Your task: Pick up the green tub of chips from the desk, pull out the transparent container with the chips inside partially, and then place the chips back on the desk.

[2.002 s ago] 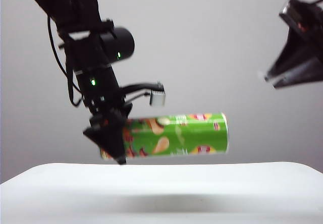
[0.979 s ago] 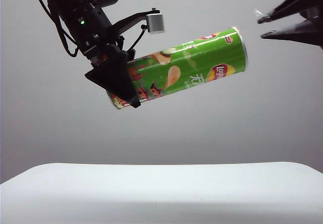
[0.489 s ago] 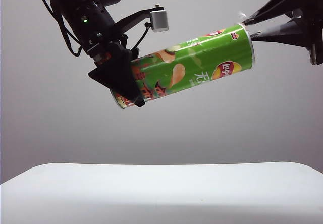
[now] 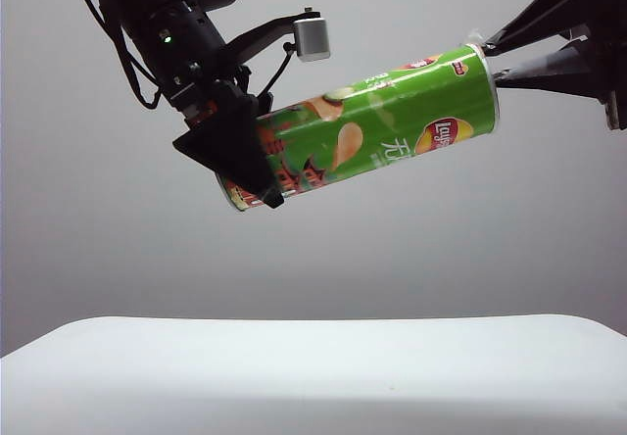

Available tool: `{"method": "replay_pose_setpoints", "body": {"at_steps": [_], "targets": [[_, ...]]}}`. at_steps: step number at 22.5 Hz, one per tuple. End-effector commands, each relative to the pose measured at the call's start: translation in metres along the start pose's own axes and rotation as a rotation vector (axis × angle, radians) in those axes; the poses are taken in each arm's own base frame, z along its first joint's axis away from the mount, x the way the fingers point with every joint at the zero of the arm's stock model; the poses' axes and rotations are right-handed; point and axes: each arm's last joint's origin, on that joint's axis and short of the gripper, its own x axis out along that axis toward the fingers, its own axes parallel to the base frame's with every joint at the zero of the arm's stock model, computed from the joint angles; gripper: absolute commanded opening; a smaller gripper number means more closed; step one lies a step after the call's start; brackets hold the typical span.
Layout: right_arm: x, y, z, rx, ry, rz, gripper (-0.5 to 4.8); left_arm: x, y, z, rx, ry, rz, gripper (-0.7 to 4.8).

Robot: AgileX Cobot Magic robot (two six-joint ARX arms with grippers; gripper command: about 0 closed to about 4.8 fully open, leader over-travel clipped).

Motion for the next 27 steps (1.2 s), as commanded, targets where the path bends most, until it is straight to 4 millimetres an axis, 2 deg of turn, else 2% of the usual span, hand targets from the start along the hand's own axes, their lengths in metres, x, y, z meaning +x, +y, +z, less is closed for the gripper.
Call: {"method": "replay_pose_setpoints", "body": {"at_steps": [1,21,23,26,27], "targets": [[0.0004,0.002,0.0014,-0.017,0.002,0.013,1.17,-0.0041,0.0029,0.0042,0.013,-0.039,0.025,2.33],[0.0078,0.0058,-0.0023,-0.014,0.034,0.032,1.15,-0.0032,0.0014,0.0097,0.026,-0.125,-0.013,2.32],[0.0078,0.0056,-0.0022,-0.014,0.032,0.028,0.87,-0.0032,0.0014,0.0097,0.025,-0.124,-0.014,2.32],[0.0078,0.0056,-0.0021,-0.02,0.031,0.026,-0.07,-0.0032,0.0012,0.0096,0.024,-0.123,-0.016,2.32],[0.0078,0.0056,-0.0022,-0.03,0.031,0.026,-0.07,-0.0032,0.0011,0.0095,0.024,-0.123,-0.016,2.32]]}}
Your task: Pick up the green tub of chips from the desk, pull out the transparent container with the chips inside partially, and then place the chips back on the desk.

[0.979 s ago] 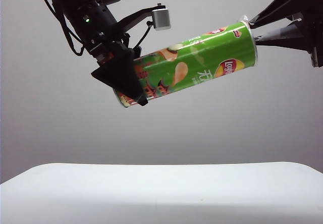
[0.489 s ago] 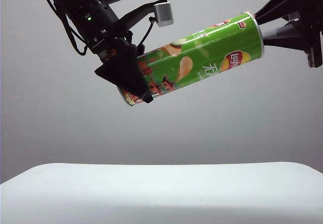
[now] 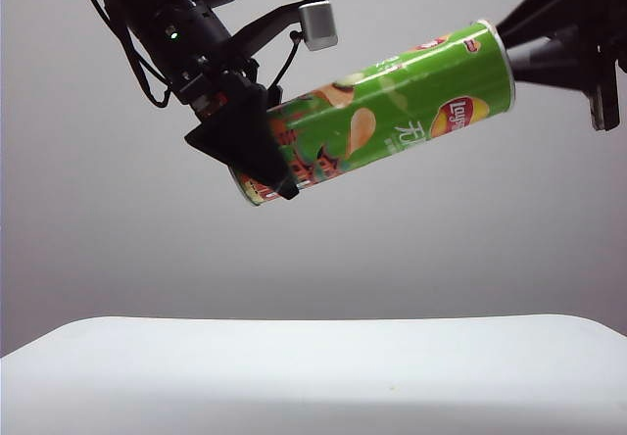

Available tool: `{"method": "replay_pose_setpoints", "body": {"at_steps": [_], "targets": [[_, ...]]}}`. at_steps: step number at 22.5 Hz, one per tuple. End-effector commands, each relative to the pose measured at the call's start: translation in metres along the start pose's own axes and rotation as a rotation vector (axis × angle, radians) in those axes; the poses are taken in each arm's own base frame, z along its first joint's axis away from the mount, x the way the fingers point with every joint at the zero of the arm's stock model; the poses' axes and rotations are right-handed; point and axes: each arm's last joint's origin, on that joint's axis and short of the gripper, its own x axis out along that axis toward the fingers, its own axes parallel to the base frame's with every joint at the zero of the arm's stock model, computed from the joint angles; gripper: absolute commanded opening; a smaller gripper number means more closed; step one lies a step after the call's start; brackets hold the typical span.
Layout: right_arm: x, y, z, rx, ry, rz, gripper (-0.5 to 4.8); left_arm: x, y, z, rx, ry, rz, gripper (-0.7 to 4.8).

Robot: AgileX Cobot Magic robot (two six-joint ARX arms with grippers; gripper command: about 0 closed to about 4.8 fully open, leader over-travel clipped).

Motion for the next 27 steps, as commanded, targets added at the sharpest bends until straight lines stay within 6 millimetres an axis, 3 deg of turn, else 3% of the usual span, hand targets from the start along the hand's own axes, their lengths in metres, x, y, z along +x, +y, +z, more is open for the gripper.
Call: {"method": "replay_pose_setpoints", "body": {"at_steps": [1,13,27], "targets": [[0.0,0.001,0.002,-0.036,-0.005,0.0,-0.07,-0.004,0.001,0.005,0.014,-0.048,0.0,2.32],[-0.003,-0.001,0.003,-0.05,-0.028,-0.035,-0.07,-0.004,-0.003,0.0,-0.017,0.031,-0.023,2.32],[-0.034,-0.016,0.01,-0.021,-0.117,-0.1,-0.07,-0.004,-0.007,-0.003,-0.035,0.078,-0.043,2.32]]}}
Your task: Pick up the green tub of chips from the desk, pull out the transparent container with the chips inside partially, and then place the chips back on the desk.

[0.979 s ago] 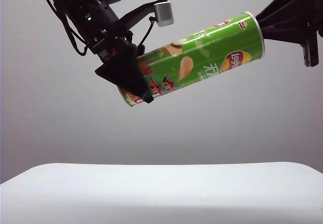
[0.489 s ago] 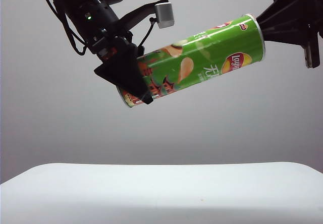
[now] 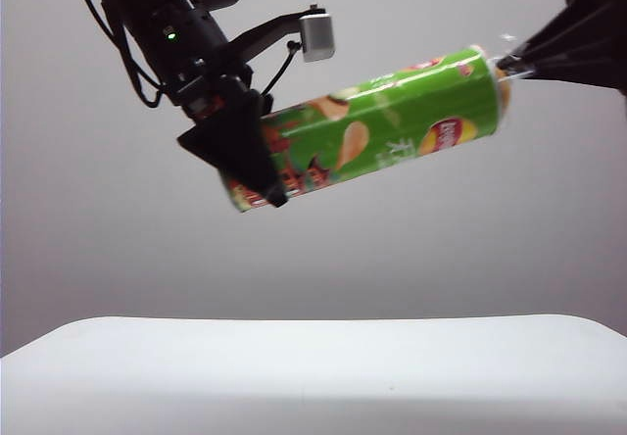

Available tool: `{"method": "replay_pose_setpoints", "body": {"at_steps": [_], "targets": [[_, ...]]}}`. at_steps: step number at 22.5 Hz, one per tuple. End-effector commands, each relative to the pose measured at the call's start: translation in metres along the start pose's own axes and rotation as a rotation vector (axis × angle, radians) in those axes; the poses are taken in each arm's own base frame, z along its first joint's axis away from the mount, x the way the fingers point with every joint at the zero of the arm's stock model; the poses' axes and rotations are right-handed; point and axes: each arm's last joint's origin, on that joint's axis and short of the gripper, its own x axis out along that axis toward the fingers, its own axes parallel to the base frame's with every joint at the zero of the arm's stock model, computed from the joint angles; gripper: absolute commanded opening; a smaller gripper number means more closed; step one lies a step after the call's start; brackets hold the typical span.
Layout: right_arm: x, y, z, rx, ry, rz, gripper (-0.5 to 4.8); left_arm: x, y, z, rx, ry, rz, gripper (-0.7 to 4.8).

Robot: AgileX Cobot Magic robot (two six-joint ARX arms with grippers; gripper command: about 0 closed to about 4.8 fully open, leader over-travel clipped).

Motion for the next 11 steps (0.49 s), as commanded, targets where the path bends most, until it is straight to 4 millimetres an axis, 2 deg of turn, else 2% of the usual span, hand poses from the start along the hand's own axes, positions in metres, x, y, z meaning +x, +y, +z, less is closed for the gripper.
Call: {"method": "replay_pose_setpoints", "body": {"at_steps": [1,11], "targets": [[-0.0062,-0.0011,0.0055,-0.035,-0.047,-0.042,-0.07,-0.0033,-0.0032,0.0001,0.025,-0.01,-0.033,2.32],[-0.0076,-0.002,0.0055,-0.051,-0.049,-0.047,-0.06,-0.0035,-0.002,0.0002,0.027,-0.015,-0.024,2.32]]}}
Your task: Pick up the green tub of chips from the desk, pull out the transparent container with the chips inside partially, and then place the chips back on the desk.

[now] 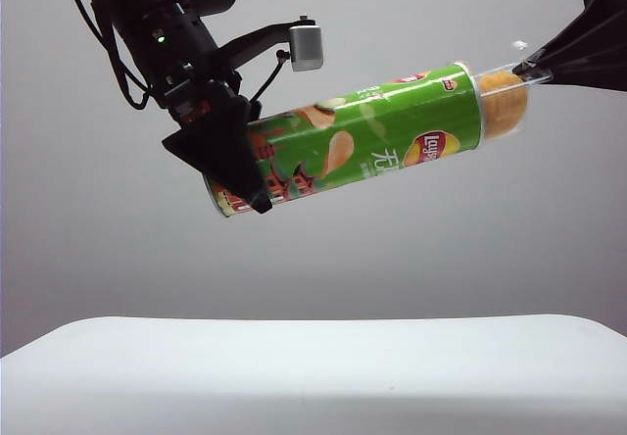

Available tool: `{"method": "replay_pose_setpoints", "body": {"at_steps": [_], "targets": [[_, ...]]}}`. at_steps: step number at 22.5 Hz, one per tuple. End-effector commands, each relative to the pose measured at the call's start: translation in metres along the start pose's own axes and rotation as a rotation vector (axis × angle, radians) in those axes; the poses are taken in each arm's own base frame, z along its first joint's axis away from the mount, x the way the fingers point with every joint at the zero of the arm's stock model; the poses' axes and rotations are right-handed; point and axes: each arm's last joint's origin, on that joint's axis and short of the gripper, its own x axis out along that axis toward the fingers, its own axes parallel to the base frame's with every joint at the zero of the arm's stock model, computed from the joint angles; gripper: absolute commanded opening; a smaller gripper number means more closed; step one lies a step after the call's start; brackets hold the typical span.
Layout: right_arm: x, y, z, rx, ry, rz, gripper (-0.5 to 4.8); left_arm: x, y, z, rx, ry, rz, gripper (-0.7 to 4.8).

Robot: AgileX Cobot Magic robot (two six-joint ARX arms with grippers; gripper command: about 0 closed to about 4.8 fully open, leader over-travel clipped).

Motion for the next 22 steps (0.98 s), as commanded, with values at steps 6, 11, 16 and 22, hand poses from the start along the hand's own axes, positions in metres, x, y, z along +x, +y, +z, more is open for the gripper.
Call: {"method": "replay_pose_setpoints", "body": {"at_steps": [6,11,16,22], "targets": [[-0.002,0.005,0.006,-0.139,-0.02,0.032,2.6,-0.007,0.006,-0.008,0.01,0.061,0.058,2.32],[-0.003,0.006,0.008,-0.154,-0.028,0.031,3.16,-0.014,0.016,-0.025,-0.06,0.1,0.097,2.32],[-0.006,0.013,0.001,-0.186,-0.021,-0.053,3.15,-0.022,0.025,-0.044,-0.155,0.112,0.117,2.32],[-0.002,0.04,-0.016,-0.369,0.02,-0.312,3.15,-0.018,0.025,-0.049,-0.197,0.129,0.086,2.32]]}}
